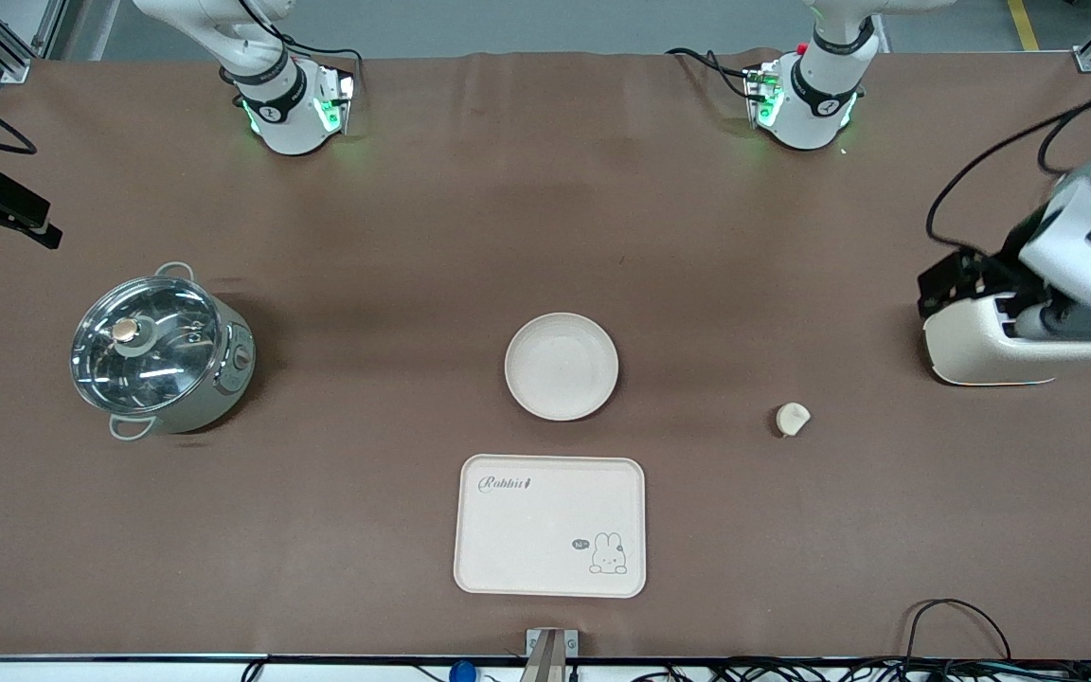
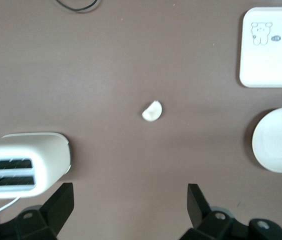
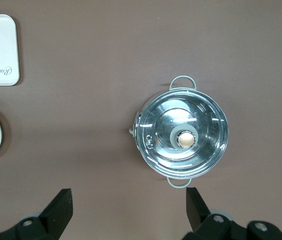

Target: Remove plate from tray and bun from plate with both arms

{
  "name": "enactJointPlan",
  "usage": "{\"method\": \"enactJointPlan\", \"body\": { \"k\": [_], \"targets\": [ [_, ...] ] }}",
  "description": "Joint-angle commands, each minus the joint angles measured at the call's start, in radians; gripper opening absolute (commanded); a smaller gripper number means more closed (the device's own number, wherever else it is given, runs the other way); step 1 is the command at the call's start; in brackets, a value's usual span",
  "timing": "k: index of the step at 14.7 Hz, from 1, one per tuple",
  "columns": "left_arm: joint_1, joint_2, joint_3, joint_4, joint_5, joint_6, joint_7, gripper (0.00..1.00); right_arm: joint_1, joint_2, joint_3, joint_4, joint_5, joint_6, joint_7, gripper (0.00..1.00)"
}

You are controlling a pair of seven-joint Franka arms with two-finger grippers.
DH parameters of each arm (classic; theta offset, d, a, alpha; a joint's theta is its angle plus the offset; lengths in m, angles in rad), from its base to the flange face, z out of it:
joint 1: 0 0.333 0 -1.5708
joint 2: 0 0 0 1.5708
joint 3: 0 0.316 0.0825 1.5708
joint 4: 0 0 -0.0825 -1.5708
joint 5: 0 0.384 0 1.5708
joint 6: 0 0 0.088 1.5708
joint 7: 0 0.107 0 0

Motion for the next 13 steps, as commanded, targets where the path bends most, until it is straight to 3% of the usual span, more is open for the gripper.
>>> {"method": "enactJointPlan", "body": {
  "k": [1, 3, 4, 9, 13],
  "targets": [
    [0.004, -0.085, -0.001, -0.114, 0.022, 0.015, 0.011, 1.00, 0.006, -0.017, 0.000, -0.018, 0.013, 0.004, -0.001, 1.00],
    [-0.011, -0.190, 0.024, -0.273, 0.022, 0.122, 0.012, 1.00, 0.004, -0.017, 0.000, -0.018, 0.013, 0.007, -0.001, 1.00],
    [-0.023, -0.220, 0.033, -0.305, 0.022, 0.131, 0.011, 1.00, 0.004, -0.017, 0.000, -0.018, 0.015, 0.007, 0.000, 1.00],
    [0.006, -0.212, 0.027, -0.270, 0.019, 0.124, 0.040, 1.00, 0.006, -0.018, 0.000, -0.015, 0.001, 0.005, -0.003, 1.00],
    [0.021, -0.113, 0.027, -0.124, 0.024, 0.044, 0.042, 1.00, 0.001, -0.017, -0.005, -0.013, -0.013, 0.004, -0.012, 1.00]
  ]
}}
